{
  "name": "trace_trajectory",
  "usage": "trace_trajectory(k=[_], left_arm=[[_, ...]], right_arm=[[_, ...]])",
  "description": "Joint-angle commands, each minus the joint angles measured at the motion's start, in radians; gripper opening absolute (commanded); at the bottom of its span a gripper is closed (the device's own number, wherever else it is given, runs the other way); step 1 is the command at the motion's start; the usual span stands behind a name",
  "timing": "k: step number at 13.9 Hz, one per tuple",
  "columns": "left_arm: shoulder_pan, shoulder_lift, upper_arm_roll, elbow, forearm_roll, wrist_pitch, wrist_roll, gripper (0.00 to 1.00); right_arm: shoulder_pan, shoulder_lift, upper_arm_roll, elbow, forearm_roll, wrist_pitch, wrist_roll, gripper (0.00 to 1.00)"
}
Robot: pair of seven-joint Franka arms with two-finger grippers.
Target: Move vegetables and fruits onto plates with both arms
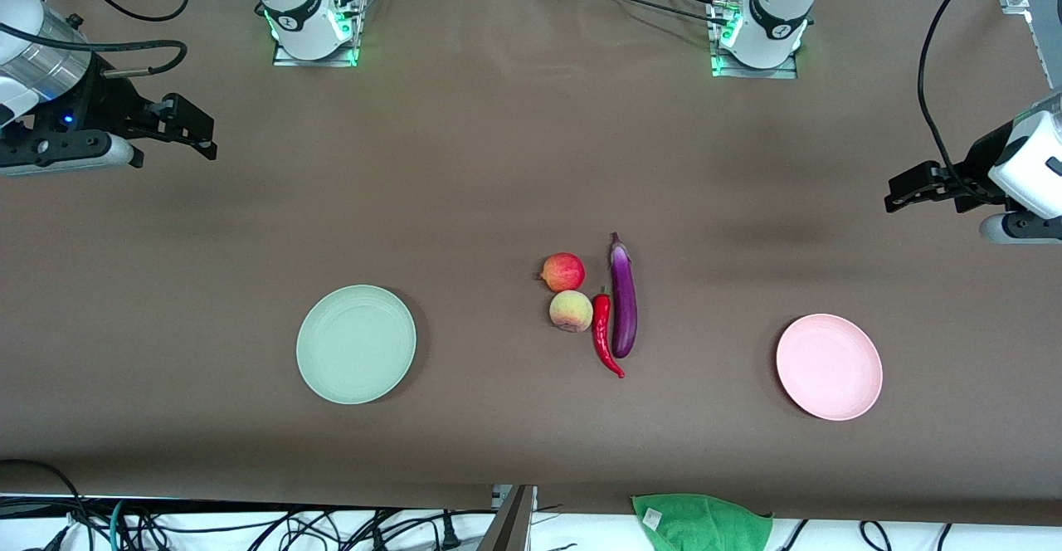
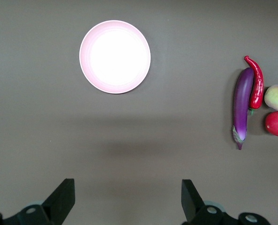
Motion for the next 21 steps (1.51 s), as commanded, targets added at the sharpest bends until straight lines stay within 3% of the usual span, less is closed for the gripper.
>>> trace_trajectory(k=[1,9,10,11,13,14,21], left_arm=[[0.004,0.017,-0.005,0.034,0.026,-0.016,0.005,1.0],[0.0,0.017,-0.005,0.034,0.029,-0.016,0.006,1.0],[0.003,0.018,-0.005,0.034,0.026,-0.015,0.008,1.0],[0.004,0.026,-0.005,0.034,0.02,-0.013,0.008,1.0],[-0.007,0.034,-0.005,0.036,0.026,-0.013,0.006,1.0],[-0.01,0.034,-0.007,0.036,0.029,-0.013,0.006,1.0],[-0.011,0.087,-0.008,0.034,0.025,-0.004,0.015,1.0]], right_arm=[[-0.001,-0.001,-0.006,0.009,0.015,-0.003,-0.008,1.0],[-0.018,0.002,0.008,0.009,0.013,-0.005,-0.01,1.0],[-0.051,0.004,0.05,0.009,0.013,-0.004,-0.01,1.0],[-0.132,0.006,0.131,0.009,0.012,-0.002,-0.011,1.0],[-0.348,0.006,0.352,0.009,0.009,0.0,-0.01,1.0],[-0.413,0.004,0.427,0.009,0.004,0.0,-0.01,1.0],[-0.42,0.002,0.444,0.015,0.003,-0.002,0.0,1.0]])
